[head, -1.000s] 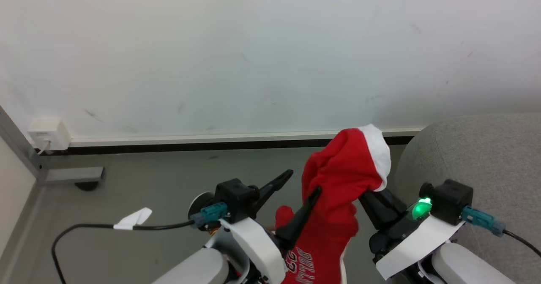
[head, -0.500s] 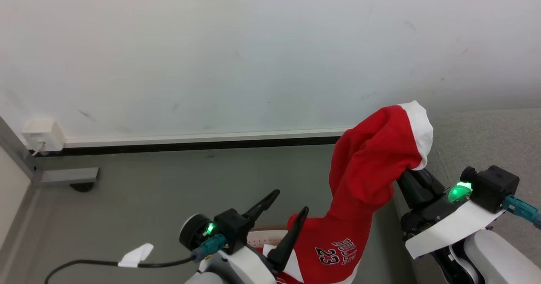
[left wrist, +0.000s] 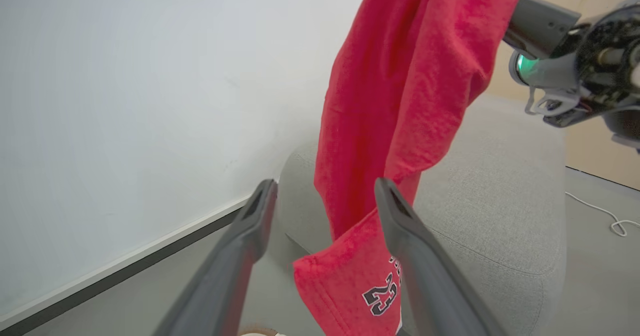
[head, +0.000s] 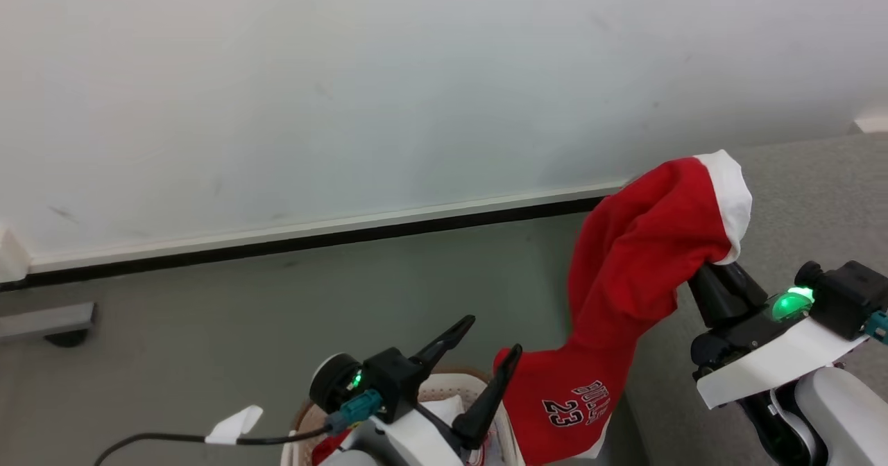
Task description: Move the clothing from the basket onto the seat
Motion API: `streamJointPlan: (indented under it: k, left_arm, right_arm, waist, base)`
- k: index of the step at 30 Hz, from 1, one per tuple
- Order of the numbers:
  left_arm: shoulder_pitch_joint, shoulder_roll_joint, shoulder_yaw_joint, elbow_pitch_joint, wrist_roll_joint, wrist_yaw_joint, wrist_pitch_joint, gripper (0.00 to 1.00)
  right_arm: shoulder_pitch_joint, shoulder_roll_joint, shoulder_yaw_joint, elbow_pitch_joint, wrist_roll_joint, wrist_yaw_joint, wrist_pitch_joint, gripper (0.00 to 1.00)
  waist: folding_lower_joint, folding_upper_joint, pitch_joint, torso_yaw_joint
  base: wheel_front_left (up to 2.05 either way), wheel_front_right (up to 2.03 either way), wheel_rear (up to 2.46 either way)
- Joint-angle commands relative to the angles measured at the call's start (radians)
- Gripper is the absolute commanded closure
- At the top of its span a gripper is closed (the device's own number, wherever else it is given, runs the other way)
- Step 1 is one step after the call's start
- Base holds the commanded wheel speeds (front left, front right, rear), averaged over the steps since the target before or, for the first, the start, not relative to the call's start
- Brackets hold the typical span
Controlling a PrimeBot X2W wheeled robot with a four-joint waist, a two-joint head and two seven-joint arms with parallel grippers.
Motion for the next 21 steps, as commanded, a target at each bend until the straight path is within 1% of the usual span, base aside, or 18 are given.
streamJointPlan:
  k: [1, 7, 12, 16, 18, 21]
  left_arm:
    - [0.011, 0.0, 0.003, 0.001, 0.012, -0.002, 0.0, 0.0]
    - [-0.004, -0.035, 0.01, 0.004, 0.044, -0.028, -0.001, 0.0]
    - [-0.045, -0.054, 0.004, 0.013, 0.071, -0.05, -0.001, 0.0]
    - [-0.093, -0.065, -0.003, 0.027, 0.098, -0.071, -0.001, 0.0]
    - [-0.123, -0.073, -0.006, 0.031, 0.109, -0.082, 0.0, 0.0]
    - [-0.182, -0.081, -0.018, 0.031, 0.126, -0.099, 0.002, 0.0]
  right_arm:
    - [0.002, -0.009, -0.005, -0.003, -0.006, -0.002, -0.003, 1.0]
    - [0.019, -0.036, -0.06, 0.0, -0.011, -0.002, -0.002, 1.0]
    - [-0.012, -0.052, -0.113, 0.007, -0.02, -0.002, -0.002, 1.0]
    - [-0.072, -0.057, -0.175, 0.032, -0.041, -0.002, -0.002, 1.0]
    - [-0.117, -0.063, -0.219, 0.052, -0.046, -0.002, -0.002, 1.0]
    - [-0.205, -0.09, -0.301, 0.096, -0.063, -0.002, -0.002, 1.0]
  waist:
    - [-0.0001, 0.0, 0.012, -0.04]
    - [-0.0001, 0.0, 0.052, -0.128]
    - [-0.0001, 0.0, 0.128, -0.168]
    - [-0.0001, 0.0, 0.21, -0.167]
    - [-0.0001, 0.0, 0.259, -0.155]
    - [-0.0001, 0.0, 0.345, -0.124]
  base:
    - [0.0, 0.0, 0.0]
    - [0.0, 0.0, 0.0]
    - [0.0, 0.0, 0.0]
    - [0.0, 0.0, 0.0]
    - [0.0, 0.0, 0.0]
    - [0.0, 0.0, 0.0]
